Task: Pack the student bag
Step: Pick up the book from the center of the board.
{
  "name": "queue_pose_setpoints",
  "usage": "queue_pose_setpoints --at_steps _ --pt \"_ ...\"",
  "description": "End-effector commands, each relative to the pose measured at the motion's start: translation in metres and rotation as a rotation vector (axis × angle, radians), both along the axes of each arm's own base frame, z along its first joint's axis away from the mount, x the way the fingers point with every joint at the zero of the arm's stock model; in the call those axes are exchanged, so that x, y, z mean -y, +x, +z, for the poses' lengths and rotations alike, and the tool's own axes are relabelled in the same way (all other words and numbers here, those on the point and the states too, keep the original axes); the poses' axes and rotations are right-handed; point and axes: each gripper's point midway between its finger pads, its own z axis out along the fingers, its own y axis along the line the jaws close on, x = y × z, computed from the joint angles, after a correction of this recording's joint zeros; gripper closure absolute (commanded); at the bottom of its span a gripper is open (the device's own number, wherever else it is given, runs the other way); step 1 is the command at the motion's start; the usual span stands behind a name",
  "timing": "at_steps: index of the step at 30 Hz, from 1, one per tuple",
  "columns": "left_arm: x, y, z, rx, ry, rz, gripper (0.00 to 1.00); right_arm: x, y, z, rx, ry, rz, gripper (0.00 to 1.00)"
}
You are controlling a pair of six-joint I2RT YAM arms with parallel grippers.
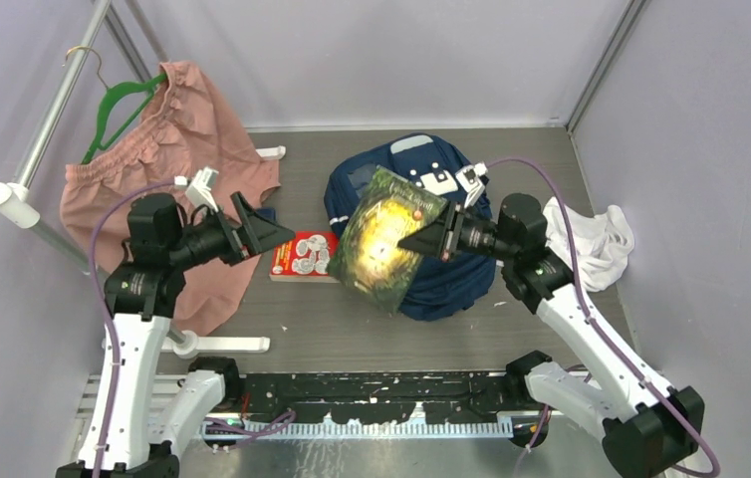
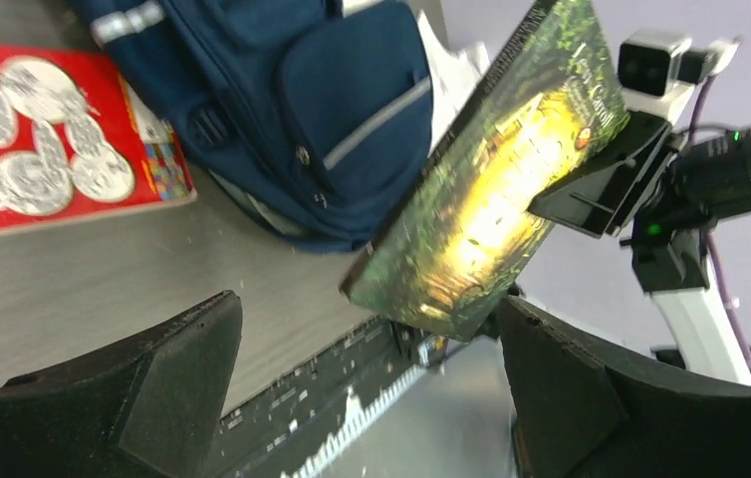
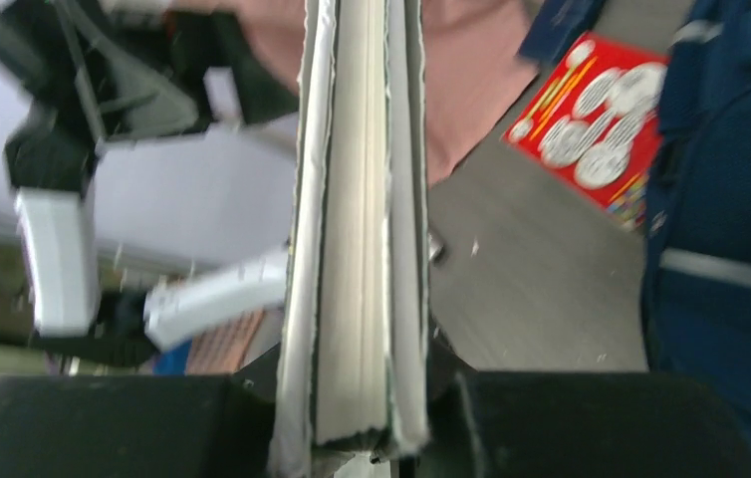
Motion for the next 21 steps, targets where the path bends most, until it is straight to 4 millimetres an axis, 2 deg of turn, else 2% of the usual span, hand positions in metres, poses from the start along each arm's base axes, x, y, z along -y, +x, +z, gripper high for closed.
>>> queue_pose_setpoints --at_steps 1,5,8,15,21 --pt "0.029 -0.047 0.022 0.172 -0.085 -0.33 0.0 0.0 -0.07 0.028 0.174 -0.005 0.35 0.99" --pt "0.038 -0.065 0.034 0.263 -0.181 -0.45 0.0 -0.005 -0.079 0.03 0.158 0.028 0.444 0.99" --pt "0.042 -0.074 0.034 0.263 -0.214 -0.494 0.0 -0.015 -0.095 0.037 0.195 0.063 0.539 0.99" --pt "0.054 -0.069 0.022 0.209 -0.239 -0.504 0.01 -0.049 -0.118 0.033 0.219 0.06 0.692 0.99" --pt "0.073 -0.069 0.01 0.165 -0.25 -0.562 0.18 -0.073 -0.129 0.028 0.213 0.044 0.763 0.99"
